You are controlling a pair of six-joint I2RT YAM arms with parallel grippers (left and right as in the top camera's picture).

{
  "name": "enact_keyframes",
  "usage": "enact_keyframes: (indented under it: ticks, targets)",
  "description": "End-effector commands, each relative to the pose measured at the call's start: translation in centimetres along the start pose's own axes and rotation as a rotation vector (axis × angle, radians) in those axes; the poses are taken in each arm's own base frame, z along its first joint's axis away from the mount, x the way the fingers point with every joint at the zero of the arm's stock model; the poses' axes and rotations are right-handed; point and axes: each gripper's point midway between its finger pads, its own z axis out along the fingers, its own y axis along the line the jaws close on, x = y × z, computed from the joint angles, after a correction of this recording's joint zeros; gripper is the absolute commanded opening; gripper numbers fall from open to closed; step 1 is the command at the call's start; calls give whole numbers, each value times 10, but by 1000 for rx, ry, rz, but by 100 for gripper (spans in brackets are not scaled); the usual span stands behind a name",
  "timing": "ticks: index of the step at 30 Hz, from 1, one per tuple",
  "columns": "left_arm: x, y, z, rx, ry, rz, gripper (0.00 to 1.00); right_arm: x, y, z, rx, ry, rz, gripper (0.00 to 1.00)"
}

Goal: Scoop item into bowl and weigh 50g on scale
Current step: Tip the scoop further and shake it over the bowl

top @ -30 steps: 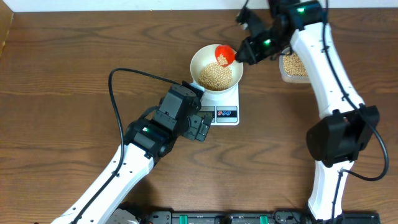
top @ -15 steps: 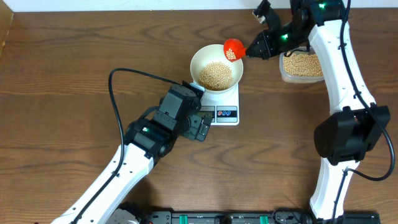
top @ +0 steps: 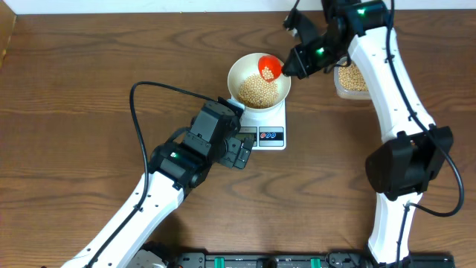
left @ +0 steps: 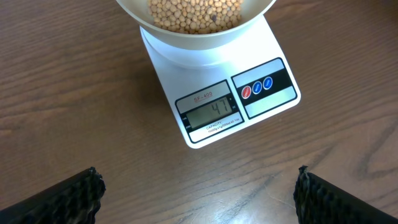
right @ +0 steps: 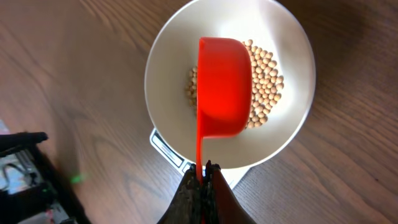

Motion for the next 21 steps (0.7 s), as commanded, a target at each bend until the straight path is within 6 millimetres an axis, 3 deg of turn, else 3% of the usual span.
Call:
enact_keyframes:
  ticks: [1, 21]
  targets:
    - [3, 4, 1, -17, 6, -6, 100, -2, 3, 0, 78, 12, -42, 1]
    - [3, 4, 1, -17, 6, -6, 100, -1, 9, 7, 113, 34, -75, 1]
